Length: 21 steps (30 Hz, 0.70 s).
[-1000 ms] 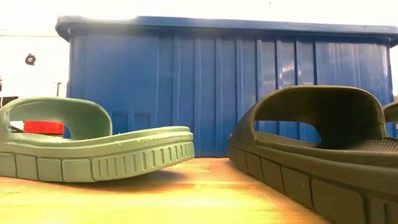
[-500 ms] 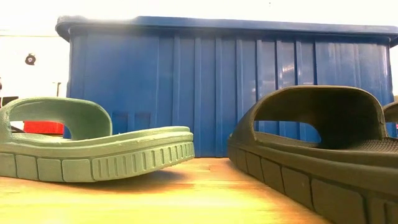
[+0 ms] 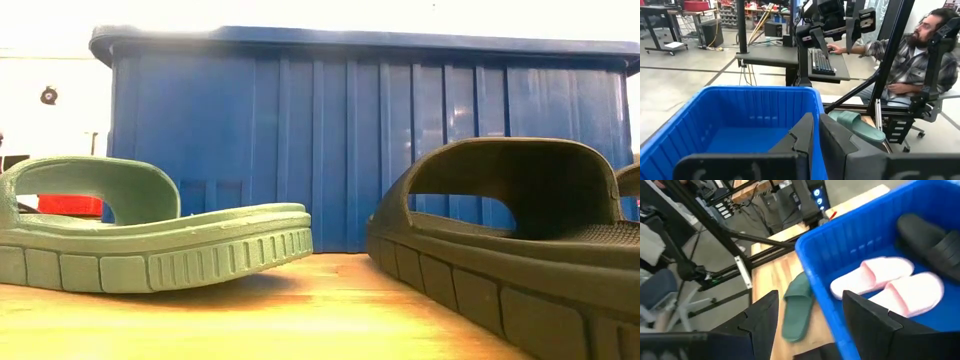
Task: Pick and place slides into bin
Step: Put the green slide into the blue container
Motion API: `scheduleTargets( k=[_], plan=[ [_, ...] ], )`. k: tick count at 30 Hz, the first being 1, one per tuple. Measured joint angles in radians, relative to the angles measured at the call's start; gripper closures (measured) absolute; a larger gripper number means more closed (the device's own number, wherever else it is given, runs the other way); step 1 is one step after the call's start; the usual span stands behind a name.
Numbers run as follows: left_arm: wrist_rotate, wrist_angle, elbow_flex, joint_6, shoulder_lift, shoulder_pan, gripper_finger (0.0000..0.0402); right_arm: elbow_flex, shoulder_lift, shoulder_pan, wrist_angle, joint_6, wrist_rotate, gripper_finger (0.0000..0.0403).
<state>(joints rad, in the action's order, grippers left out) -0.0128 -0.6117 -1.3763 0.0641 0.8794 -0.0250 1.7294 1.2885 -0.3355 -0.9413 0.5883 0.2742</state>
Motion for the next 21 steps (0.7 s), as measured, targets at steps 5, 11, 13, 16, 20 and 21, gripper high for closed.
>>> scheduleTargets(
  k=[5,11,13,16,20,21],
  plan=[
    [0.0,-0.002,0.033,0.006,-0.038,0.0,0.0389,0.0,0.022,0.0,-0.001,0.085,-0.112,0.0193],
    [0.06,0.001,0.07,-0.025,-0.068,0.0,0.0388,0.0,0.1,-0.036,-0.017,0.259,-0.42,0.0193],
    [0.075,-0.008,0.076,-0.025,-0.071,0.0,0.0388,0.0,0.132,-0.057,-0.036,0.306,-0.457,0.0193],
    [0.075,-0.031,0.078,-0.021,-0.071,0.0,0.0388,0.0,0.175,-0.088,-0.085,0.397,-0.458,0.0193],
    [0.074,-0.048,0.095,-0.022,-0.072,0.0,0.0388,0.0,0.23,-0.132,-0.214,0.533,-0.457,0.0193],
    [0.074,-0.053,0.102,-0.022,-0.074,0.0,0.0388,0.0,0.242,-0.142,-0.258,0.57,-0.458,0.0193]
  ],
)
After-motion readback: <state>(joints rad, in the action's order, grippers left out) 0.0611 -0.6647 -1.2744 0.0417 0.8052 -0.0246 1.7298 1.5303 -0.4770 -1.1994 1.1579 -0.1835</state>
